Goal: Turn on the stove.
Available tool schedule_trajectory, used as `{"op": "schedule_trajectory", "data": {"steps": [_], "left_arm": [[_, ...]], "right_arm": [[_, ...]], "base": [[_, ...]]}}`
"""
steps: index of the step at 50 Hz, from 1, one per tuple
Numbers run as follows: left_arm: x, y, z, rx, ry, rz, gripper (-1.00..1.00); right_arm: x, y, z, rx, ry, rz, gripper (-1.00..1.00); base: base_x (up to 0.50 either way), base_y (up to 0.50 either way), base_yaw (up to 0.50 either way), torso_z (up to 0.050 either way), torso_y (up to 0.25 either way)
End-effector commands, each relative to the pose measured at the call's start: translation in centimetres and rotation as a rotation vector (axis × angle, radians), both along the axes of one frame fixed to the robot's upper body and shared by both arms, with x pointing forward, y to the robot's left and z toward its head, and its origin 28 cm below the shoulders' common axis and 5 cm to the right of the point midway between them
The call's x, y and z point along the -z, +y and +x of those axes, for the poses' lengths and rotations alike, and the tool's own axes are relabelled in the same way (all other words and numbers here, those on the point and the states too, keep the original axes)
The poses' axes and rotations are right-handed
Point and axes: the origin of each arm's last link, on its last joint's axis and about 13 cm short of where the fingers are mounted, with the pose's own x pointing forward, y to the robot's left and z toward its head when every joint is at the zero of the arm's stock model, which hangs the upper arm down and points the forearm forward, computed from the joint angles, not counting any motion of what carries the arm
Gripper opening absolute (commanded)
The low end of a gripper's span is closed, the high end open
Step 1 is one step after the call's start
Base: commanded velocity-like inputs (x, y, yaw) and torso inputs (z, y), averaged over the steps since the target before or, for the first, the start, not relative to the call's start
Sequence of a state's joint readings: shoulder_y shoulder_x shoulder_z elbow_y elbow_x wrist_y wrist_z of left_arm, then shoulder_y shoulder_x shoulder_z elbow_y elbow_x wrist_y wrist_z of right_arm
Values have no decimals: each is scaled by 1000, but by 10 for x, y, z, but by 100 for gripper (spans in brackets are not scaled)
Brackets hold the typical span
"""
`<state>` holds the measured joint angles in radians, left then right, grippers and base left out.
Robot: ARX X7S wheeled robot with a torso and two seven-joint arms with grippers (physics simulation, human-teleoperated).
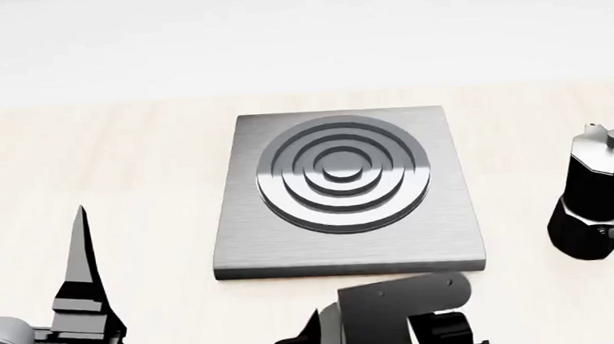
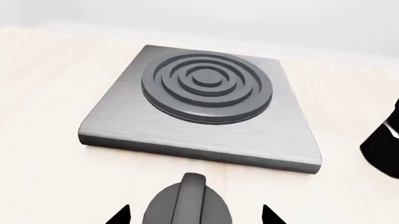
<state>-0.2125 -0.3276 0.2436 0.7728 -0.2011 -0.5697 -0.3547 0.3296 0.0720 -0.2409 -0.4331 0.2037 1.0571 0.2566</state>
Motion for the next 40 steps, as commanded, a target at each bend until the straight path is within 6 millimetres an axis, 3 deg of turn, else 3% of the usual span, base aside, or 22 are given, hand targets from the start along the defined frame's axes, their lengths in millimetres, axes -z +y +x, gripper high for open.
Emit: {"op": "schedule_trajectory", "data": {"steps": [1,40], "left_arm": [[0,0,-1,0,0,0,100],[0,0,0,-2,3,1,100]], "right_arm": [[9,1,2,6,41,0,100],[31,1,12,17,116,-9,100]], "base": [[0,0,0,0,0],[0,0,0,0,0]]}}
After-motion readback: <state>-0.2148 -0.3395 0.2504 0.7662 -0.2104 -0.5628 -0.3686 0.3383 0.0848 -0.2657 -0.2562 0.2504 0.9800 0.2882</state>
